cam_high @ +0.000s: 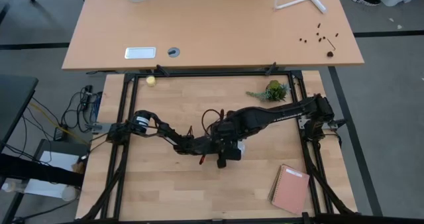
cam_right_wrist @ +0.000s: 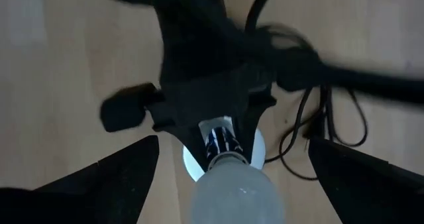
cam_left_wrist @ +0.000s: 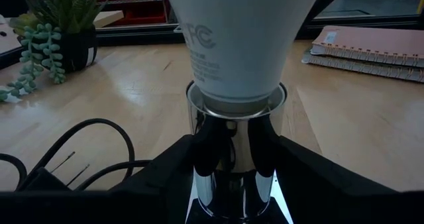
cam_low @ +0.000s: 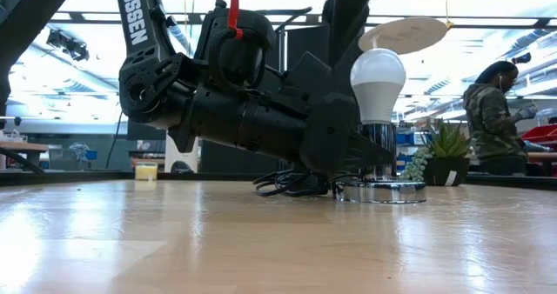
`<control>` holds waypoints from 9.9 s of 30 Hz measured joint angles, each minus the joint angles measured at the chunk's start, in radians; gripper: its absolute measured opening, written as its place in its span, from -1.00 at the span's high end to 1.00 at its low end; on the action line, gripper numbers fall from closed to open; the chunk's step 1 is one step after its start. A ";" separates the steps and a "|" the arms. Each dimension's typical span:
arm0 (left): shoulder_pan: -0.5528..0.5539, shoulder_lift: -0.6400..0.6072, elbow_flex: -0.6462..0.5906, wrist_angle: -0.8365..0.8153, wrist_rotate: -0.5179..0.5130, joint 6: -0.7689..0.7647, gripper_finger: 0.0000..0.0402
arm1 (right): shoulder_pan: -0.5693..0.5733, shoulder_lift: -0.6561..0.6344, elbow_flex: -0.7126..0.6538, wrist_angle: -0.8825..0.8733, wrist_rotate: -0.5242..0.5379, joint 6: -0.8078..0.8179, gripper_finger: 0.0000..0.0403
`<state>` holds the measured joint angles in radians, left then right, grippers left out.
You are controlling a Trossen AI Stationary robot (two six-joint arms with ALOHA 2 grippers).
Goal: Screw lightbulb
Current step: Insert the white lightbulb into the metallic lamp
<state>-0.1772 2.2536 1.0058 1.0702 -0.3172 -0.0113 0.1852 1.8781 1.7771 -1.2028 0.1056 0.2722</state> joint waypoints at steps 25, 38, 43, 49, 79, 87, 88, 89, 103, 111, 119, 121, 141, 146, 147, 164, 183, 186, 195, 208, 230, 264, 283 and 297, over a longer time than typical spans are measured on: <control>-0.001 0.000 -0.001 0.000 0.014 -0.018 0.01 | 0.055 0.001 0.090 -0.292 0.035 -0.869 -0.86; -0.002 0.000 -0.001 0.000 0.013 -0.019 0.01 | 0.024 0.002 0.051 -0.316 -0.039 -1.017 -0.87; -0.002 0.001 -0.001 0.001 0.019 -0.019 0.01 | 0.005 0.001 -0.015 -0.256 -0.045 -1.089 -0.90; -0.002 0.001 -0.001 0.000 0.020 -0.019 0.01 | -0.017 0.003 -0.070 -0.158 -0.051 -1.154 -0.91; -0.002 0.001 -0.001 -0.001 0.021 -0.022 0.01 | -0.022 0.003 -0.193 0.015 -0.135 -0.872 -0.33; -0.002 0.001 -0.001 -0.001 0.021 -0.026 0.01 | -0.023 0.003 -0.193 0.030 -0.137 -0.685 -0.35; -0.002 0.001 -0.001 -0.001 0.021 -0.026 0.01 | -0.023 0.003 -0.192 0.033 -0.138 -0.650 -0.34; -0.002 0.001 -0.001 -0.001 0.021 -0.026 0.01 | -0.024 0.003 -0.192 0.037 -0.141 -0.613 -0.34; -0.002 0.001 -0.001 -0.001 0.022 -0.027 0.01 | -0.032 -0.004 -0.224 0.067 -0.151 -0.133 -0.38; -0.002 0.001 -0.001 -0.001 0.022 -0.027 0.01 | -0.039 -0.001 -0.226 0.069 -0.152 0.155 -0.38; -0.002 0.001 -0.001 -0.002 0.022 -0.028 0.01 | -0.045 0.002 -0.227 0.079 -0.155 0.390 -0.38; -0.002 0.001 -0.001 -0.005 0.022 -0.028 0.01 | -0.045 0.002 -0.227 0.081 -0.155 0.417 -0.38; -0.002 0.001 0.000 -0.009 0.021 -0.028 0.01 | -0.050 0.003 -0.145 0.100 -0.101 0.283 -0.73; -0.002 0.001 0.000 -0.014 0.021 -0.027 0.01 | -0.050 0.002 -0.075 0.070 -0.118 0.220 -0.75; -0.002 0.001 0.000 -0.016 0.021 -0.027 0.01 | -0.050 0.002 -0.058 0.051 -0.118 0.211 -0.75; -0.006 0.000 0.000 -0.021 0.020 -0.026 0.01 | 0.115 -0.017 0.049 -0.261 0.150 0.009 -0.73; -0.007 0.000 0.000 -0.022 0.021 -0.027 0.01 | 0.114 -0.456 -0.630 0.255 0.182 0.068 -0.73; -0.007 0.000 0.000 -0.021 0.014 -0.027 0.01 | 0.108 -0.499 -0.734 0.336 0.172 0.076 -0.73; -0.007 0.001 -0.002 -0.006 -0.062 0.018 0.01 | 0.151 -0.573 -1.006 0.679 0.335 0.088 -0.73; -0.008 0.002 -0.002 -0.002 -0.079 -0.029 0.01 | 0.269 -0.629 -1.314 1.297 0.539 -0.013 -0.73; -0.008 0.004 -0.002 0.029 -0.074 -0.023 0.01 | 0.281 -0.629 -1.361 1.390 0.535 0.166 -0.73; -0.008 0.002 0.000 0.033 -0.074 -0.023 0.01 | 0.204 -0.628 -1.360 1.304 0.387 -0.110 -0.73; -0.008 0.001 0.000 0.034 -0.075 -0.023 0.01 | 0.196 -0.629 -1.360 1.171 0.399 -0.141 -0.73; -0.008 0.001 0.000 0.035 -0.075 -0.023 0.01 | 0.184 -0.631 -1.214 0.772 0.425 -0.022 -0.73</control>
<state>-0.1849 2.2547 1.0058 1.1049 -0.3920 -0.0341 0.3695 1.2469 0.5628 -0.4311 0.5303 0.2503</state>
